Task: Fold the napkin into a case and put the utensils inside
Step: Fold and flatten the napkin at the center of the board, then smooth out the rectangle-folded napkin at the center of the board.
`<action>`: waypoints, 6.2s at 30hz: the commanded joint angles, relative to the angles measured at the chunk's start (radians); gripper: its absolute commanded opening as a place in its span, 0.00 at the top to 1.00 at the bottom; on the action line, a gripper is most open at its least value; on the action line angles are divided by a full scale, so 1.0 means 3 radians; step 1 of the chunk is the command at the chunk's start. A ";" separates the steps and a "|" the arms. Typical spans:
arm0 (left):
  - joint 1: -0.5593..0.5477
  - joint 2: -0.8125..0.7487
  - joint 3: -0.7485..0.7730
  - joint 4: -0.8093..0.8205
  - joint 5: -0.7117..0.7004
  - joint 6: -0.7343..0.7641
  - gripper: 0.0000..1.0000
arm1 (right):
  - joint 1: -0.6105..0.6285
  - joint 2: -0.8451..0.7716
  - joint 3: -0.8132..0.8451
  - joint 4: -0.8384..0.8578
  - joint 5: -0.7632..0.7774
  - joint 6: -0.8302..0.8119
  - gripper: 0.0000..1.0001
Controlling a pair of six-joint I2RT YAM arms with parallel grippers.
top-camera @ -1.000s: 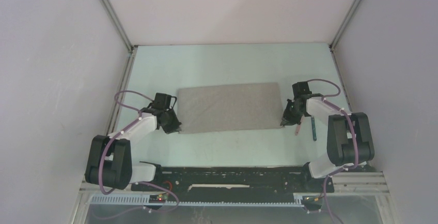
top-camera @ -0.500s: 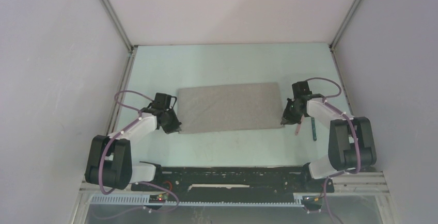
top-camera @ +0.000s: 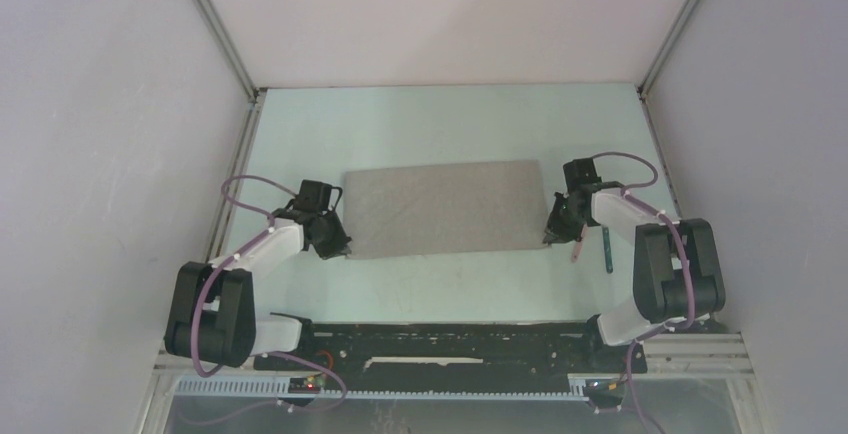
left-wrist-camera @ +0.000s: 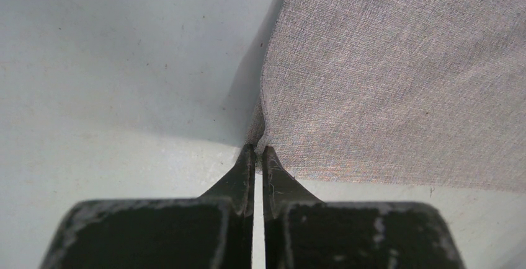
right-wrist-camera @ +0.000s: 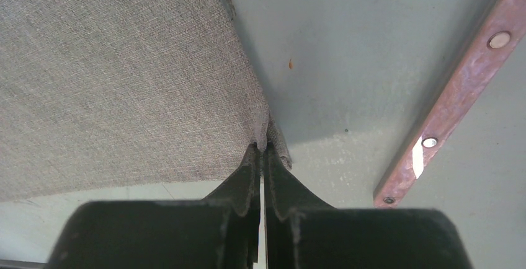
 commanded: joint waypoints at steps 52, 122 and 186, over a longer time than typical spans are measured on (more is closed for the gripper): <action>0.0285 -0.0305 0.0122 -0.0156 0.0256 0.0123 0.39 | -0.0009 -0.0064 0.0237 -0.0280 0.0031 -0.0140 0.58; 0.0100 -0.0675 0.0453 0.0335 0.0439 -0.0210 0.70 | 0.0094 -0.0107 0.0658 0.0178 -0.0550 0.0011 0.52; 0.0741 0.2272 0.1121 0.2656 0.1092 -0.1340 0.46 | -0.0442 0.2226 0.1976 0.1480 -0.1813 0.0967 0.22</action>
